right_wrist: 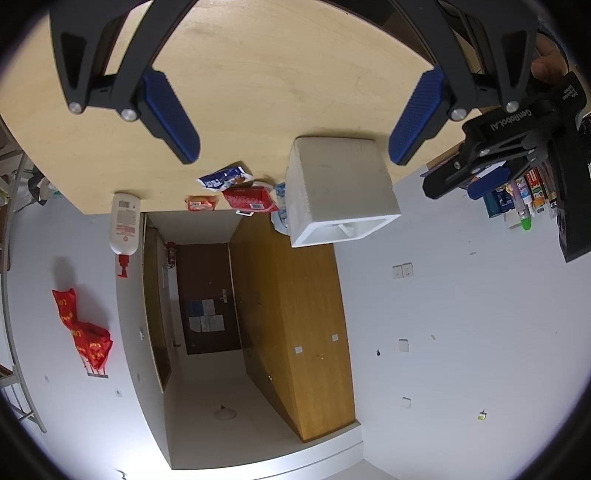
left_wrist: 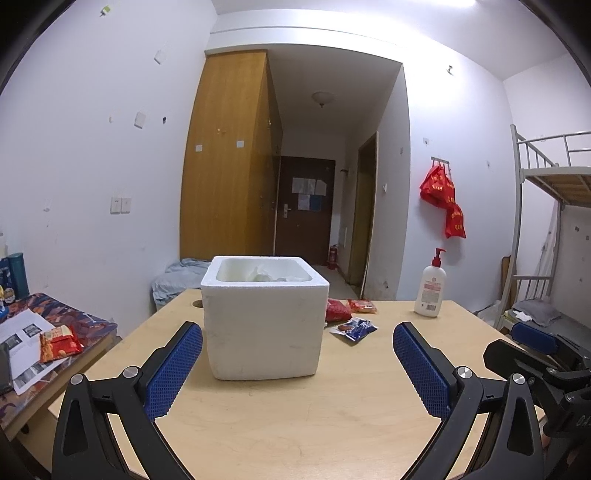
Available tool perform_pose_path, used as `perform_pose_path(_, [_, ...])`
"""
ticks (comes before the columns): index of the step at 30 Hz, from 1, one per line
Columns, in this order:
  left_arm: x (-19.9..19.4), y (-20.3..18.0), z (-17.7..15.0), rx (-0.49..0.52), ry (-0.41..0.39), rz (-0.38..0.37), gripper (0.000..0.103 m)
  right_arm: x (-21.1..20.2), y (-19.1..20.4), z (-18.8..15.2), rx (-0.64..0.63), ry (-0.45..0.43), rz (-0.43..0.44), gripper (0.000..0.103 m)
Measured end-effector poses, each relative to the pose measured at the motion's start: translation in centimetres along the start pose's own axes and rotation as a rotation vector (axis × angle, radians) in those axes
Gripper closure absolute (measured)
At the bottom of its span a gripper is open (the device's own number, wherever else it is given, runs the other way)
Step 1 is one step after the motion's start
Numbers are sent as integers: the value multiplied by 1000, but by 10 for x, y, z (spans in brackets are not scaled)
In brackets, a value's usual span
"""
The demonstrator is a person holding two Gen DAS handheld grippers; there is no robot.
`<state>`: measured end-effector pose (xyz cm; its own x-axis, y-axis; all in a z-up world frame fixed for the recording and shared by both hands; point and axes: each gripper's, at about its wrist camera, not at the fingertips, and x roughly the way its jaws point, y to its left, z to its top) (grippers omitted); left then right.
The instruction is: Organize soft objects
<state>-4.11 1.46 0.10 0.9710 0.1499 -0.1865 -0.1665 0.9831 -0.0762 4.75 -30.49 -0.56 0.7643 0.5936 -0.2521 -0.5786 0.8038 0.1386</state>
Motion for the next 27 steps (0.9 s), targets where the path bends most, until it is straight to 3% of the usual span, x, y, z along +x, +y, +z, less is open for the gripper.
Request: perform_pose_path(27, [6, -2, 1, 8, 7, 18, 0, 10, -2, -2, 16, 20, 4, 0])
